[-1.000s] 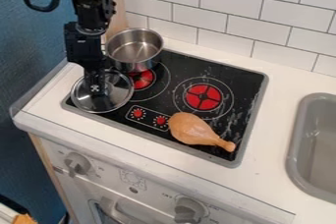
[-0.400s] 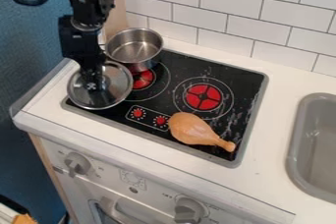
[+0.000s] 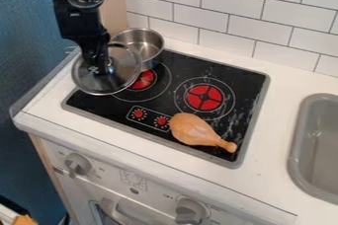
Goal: Moved the pot lid to the right side of burner
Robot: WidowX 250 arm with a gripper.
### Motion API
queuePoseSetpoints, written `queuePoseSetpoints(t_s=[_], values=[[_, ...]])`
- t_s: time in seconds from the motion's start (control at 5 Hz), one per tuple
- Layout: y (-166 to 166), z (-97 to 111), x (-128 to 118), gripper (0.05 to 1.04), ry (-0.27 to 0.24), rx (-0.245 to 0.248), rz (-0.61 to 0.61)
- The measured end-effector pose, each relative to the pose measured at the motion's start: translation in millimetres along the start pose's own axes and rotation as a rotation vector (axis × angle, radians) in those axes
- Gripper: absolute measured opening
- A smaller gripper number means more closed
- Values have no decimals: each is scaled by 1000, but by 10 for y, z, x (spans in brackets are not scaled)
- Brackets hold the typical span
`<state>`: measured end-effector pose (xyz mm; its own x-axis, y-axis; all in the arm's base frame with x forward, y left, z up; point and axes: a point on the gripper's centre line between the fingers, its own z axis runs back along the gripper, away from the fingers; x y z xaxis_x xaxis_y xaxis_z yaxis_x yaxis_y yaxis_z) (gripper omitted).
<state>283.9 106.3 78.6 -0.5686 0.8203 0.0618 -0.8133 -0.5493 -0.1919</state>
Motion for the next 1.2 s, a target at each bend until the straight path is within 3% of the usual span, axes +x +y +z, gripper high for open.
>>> queuePoseSetpoints(t_s=[0.2,0.4,0.8,1.0,1.2], values=[[-38,194,-239,282,73,33,-45],[-65,311,-578,282,90,50,-117],[30,271,-1345,282,72,74,-264],[98,215,-1656,282,68,60,-316],[143,68,-1887,282,35,79,-353]])
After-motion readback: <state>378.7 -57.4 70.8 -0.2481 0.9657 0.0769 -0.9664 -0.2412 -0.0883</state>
